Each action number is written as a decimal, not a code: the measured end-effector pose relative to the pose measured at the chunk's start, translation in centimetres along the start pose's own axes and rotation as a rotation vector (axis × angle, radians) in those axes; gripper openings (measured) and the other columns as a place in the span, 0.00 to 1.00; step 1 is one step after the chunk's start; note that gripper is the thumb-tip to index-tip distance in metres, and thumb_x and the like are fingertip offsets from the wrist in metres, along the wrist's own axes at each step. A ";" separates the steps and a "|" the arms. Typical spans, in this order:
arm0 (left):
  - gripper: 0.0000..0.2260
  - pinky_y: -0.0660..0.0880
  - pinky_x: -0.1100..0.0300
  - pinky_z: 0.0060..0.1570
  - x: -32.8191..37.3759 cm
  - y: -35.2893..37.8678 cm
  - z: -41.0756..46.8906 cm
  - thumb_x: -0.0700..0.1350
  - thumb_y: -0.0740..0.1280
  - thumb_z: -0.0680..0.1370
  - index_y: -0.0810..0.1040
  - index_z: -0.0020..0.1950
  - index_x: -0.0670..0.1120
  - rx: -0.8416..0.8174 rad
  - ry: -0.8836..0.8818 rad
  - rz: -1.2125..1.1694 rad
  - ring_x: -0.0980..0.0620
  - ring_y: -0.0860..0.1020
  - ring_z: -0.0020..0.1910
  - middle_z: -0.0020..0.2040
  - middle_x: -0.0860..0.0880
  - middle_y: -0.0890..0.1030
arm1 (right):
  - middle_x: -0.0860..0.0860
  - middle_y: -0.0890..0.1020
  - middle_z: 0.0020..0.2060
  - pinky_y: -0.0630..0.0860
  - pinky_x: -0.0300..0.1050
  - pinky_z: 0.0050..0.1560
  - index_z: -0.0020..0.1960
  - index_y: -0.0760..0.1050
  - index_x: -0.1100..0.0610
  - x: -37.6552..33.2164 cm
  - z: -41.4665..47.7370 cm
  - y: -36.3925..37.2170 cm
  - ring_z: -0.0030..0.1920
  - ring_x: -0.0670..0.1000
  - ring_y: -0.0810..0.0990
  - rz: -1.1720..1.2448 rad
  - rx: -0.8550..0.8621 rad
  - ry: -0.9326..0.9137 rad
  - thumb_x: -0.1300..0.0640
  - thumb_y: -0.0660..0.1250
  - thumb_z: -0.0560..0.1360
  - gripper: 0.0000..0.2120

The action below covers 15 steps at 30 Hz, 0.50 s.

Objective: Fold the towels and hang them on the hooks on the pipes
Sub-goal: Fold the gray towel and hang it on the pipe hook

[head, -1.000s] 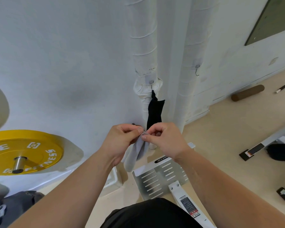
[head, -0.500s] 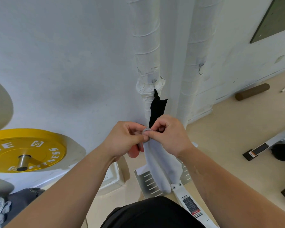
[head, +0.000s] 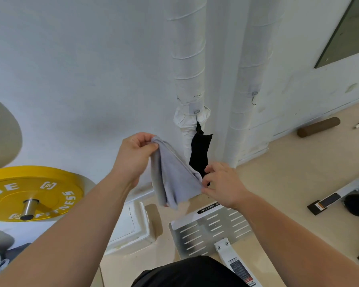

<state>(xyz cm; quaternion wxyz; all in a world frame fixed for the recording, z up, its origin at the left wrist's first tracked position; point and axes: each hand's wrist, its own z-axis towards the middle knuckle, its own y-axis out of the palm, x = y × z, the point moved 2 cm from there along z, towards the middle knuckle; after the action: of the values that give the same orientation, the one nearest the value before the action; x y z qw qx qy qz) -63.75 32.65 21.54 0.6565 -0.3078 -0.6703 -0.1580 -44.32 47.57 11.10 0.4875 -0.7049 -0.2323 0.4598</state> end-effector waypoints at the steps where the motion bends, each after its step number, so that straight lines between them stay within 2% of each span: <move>1: 0.10 0.78 0.46 0.59 0.2 -0.6 0.3 0.31 0.66 0.78 0.83 0.46 0.45 0.022 0.012 -0.002 0.47 0.80 0.46 0.44 0.44 0.84 | 0.45 0.72 0.62 0.65 0.52 0.67 0.49 0.83 0.44 0.4 -0.1 0.0 0.66 0.51 0.67 -0.024 -0.025 0.023 0.43 0.68 0.76 0.07; 5: 0.10 0.78 0.53 0.53 0.9 -2.0 0.7 0.33 0.65 0.80 0.83 0.48 0.45 0.036 0.055 -0.023 0.49 0.81 0.46 0.45 0.46 0.84 | 0.45 0.76 0.60 0.68 0.50 0.66 0.55 0.80 0.44 1.2 -0.4 0.0 0.64 0.51 0.72 -0.005 -0.106 0.034 0.44 0.67 0.77 0.09; 8: 0.10 0.76 0.60 0.48 1.4 -1.4 0.7 0.34 0.65 0.80 0.82 0.48 0.46 -0.038 0.084 0.016 0.53 0.80 0.43 0.41 0.50 0.84 | 0.44 0.76 0.59 0.72 0.49 0.64 0.63 0.74 0.43 0.2 0.2 -0.2 0.61 0.49 0.74 0.206 -0.045 0.013 0.42 0.71 0.73 0.20; 11: 0.10 0.75 0.64 0.45 2.1 -0.3 1.0 0.35 0.66 0.80 0.82 0.45 0.48 -0.054 0.122 0.049 0.56 0.79 0.40 0.38 0.54 0.83 | 0.44 0.74 0.58 0.71 0.45 0.63 0.66 0.75 0.44 -1.9 1.4 -0.2 0.59 0.47 0.72 0.292 -0.008 -0.066 0.36 0.71 0.68 0.29; 12: 0.10 0.75 0.64 0.44 2.4 0.0 1.1 0.35 0.65 0.80 0.81 0.45 0.48 -0.055 0.132 0.048 0.56 0.79 0.40 0.38 0.55 0.82 | 0.46 0.72 0.57 0.70 0.44 0.62 0.65 0.77 0.46 -2.5 1.7 0.0 0.59 0.48 0.71 0.286 -0.019 -0.065 0.37 0.72 0.69 0.28; 15: 0.10 0.73 0.63 0.45 3.1 0.7 1.5 0.35 0.66 0.81 0.81 0.45 0.48 -0.051 0.155 -0.004 0.55 0.77 0.41 0.38 0.53 0.82 | 0.51 0.68 0.55 0.72 0.49 0.60 0.56 0.81 0.53 -2.8 2.6 0.9 0.57 0.54 0.70 0.101 -0.058 -0.015 0.44 0.70 0.74 0.16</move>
<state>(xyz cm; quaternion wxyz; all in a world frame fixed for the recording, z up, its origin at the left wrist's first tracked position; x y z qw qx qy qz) -64.37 34.76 24.28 0.6981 -0.3099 -0.6139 -0.1996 -48.03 46.31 11.18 0.4412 -0.7263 -0.2132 0.4821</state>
